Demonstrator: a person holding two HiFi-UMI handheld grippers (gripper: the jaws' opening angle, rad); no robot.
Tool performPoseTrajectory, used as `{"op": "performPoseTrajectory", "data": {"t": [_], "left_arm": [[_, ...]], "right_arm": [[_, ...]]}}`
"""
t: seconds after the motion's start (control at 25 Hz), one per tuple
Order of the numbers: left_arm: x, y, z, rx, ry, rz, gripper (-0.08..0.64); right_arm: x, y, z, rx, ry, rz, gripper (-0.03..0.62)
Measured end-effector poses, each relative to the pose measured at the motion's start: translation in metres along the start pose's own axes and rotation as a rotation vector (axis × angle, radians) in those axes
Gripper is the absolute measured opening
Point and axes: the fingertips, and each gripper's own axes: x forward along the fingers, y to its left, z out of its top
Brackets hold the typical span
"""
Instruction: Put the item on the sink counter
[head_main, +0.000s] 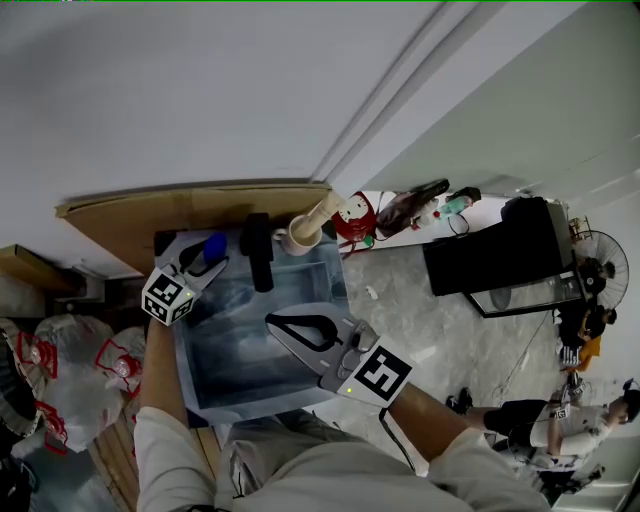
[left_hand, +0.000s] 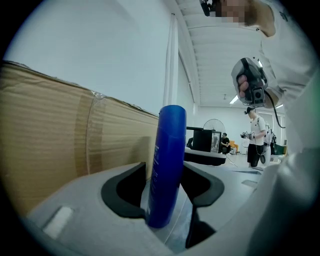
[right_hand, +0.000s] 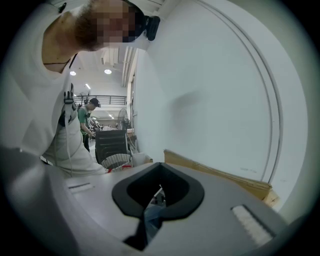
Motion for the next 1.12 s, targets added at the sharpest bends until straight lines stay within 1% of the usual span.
{"op": "performPoseTrajectory", "data": {"t": [0.08,0.2,0.28,0.44,0.88,1.12], "left_arm": [[-0.001,-0.001,0.001,-0.008,0.0,-0.001,0.221],[-0.001,-0.003,0.003,-0.012,0.005,0.002,0.243],[-0.001,-0.004,0.003,-0.011,0.013,0.009,0.288],[-0.004,-0.003,0.002,-0.007,0.035,0.021,0.308],[-0.028,-0.009,0.018,-0.005,0.04,0.051,0.305],[-0.045,-0.018,0.038,0.004,0.028,0.068,0.261]], "right_arm": [[-0.001,0.0,0.002,0.002,-0.005,-0.001,0.005],[-0.003,0.002,0.004,0.001,-0.009,0.0,0.005],[-0.004,0.003,0.005,-0.003,-0.01,0.002,0.005],[-0.005,0.006,0.008,-0.003,-0.015,0.005,0.005],[-0.01,0.021,0.023,-0.017,-0.041,0.014,0.005],[-0.015,0.033,0.036,-0.025,-0.067,0.02,0.005]]}}
